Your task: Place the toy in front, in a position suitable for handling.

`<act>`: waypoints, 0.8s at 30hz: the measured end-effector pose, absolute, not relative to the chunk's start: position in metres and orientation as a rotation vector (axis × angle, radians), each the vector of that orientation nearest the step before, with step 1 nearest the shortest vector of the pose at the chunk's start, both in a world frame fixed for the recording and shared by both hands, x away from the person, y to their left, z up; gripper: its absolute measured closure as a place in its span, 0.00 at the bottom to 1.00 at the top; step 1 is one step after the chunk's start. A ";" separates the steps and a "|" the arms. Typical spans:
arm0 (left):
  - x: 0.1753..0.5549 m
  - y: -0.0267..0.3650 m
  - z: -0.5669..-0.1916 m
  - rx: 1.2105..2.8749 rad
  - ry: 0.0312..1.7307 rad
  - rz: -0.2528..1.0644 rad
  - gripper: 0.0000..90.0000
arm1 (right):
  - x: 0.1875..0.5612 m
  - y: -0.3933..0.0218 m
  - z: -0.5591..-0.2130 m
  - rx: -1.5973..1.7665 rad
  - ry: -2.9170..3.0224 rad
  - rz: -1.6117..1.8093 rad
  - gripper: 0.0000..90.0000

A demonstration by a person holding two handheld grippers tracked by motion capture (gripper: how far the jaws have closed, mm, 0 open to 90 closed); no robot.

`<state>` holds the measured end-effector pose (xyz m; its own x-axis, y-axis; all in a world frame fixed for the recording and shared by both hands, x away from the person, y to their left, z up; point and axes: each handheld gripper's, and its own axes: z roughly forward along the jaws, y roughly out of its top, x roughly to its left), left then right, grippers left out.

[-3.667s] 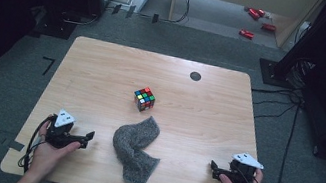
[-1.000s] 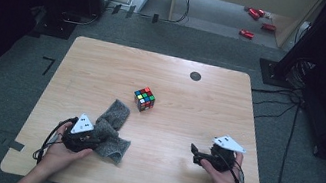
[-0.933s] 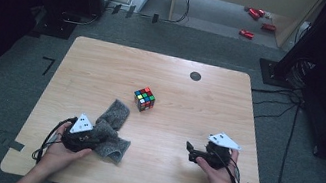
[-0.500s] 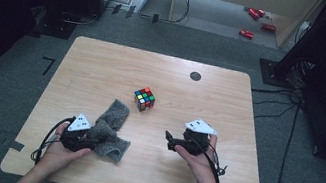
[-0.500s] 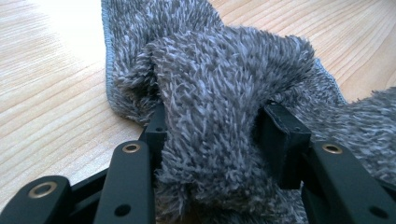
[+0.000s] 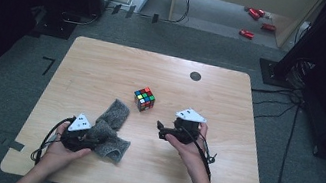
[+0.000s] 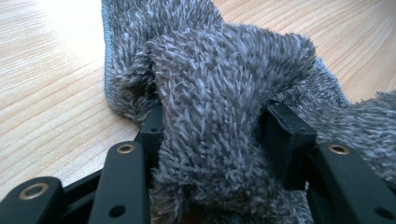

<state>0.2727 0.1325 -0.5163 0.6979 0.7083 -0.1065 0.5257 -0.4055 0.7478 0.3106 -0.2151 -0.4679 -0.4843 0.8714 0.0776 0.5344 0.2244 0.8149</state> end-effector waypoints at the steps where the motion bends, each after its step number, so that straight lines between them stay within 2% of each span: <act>1: 0.273 0.133 -0.516 2.102 0.940 0.290 0.56 | 0.311 -0.215 -0.468 1.298 2.108 1.155 0.08; 24: 0.273 0.133 -0.517 2.101 0.940 0.279 0.54 | 0.348 -0.159 -0.477 1.261 2.147 1.148 0.08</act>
<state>0.2732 0.1326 -0.5167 0.6996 0.7053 -0.1144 0.5291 -0.4038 0.7463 0.3482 -0.1588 -0.4775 -0.5149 0.8548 0.0653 0.5291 0.2570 0.8087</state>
